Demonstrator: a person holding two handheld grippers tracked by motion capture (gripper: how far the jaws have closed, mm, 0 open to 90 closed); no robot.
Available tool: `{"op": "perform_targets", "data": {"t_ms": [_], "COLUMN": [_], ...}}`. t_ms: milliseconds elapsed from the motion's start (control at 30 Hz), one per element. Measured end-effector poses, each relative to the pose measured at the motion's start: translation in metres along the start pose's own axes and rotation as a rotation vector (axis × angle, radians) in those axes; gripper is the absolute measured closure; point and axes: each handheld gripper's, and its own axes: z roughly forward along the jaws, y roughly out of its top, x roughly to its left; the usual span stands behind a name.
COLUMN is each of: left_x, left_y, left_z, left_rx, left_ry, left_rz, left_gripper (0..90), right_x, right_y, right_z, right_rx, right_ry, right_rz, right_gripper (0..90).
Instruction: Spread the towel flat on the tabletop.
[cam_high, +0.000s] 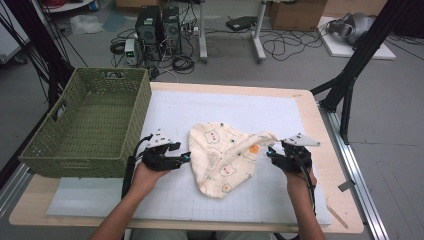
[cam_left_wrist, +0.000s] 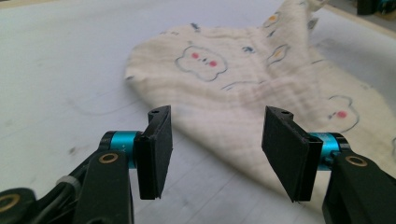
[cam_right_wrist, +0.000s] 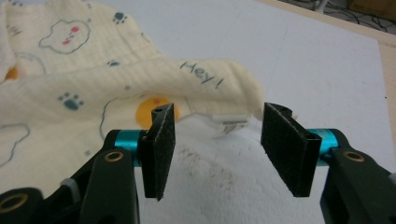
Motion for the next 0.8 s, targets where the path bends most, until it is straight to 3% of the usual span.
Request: {"op": "perform_targets", "data": {"t_ms": [133,233,367,500,600,667,800], "left_x": [-0.016,-0.028,-0.042,-0.05,-0.054,-0.052,-0.046], "left_y": [0.009,0.012,0.012,0.007,0.003,0.003,0.004], "left_z": [0.022,0.039,0.056,0.07,0.073,0.07,0.057], "left_rx": [0.017,0.047,0.088,0.187,0.208,0.198,0.162], "left_ry": [-0.059,-0.081,-0.095,-0.026,0.011,0.023,-0.003], "left_rz": [0.014,0.033,0.055,0.117,0.191,0.191,0.15], "left_gripper": [43.9,44.6,45.0,50.9,73.9,81.7,80.9], "right_x": [0.007,0.009,0.005,0.004,0.004,0.006,0.01], "right_y": [-0.016,-0.023,-0.025,-0.025,-0.026,-0.027,-0.027], "right_z": [-0.004,-0.002,-0.005,-0.007,-0.007,-0.005,-0.002], "right_rx": [-0.01,0.013,-0.013,-0.023,-0.019,-0.007,0.002], "right_ry": [0.033,0.056,0.075,0.08,0.088,0.101,0.119], "right_rz": [-0.024,-0.04,-0.016,-0.008,-0.008,-0.013,-0.025], "right_gripper": [42.6,42.7,41.9,41.6,41.9,42.5,43.6]}}
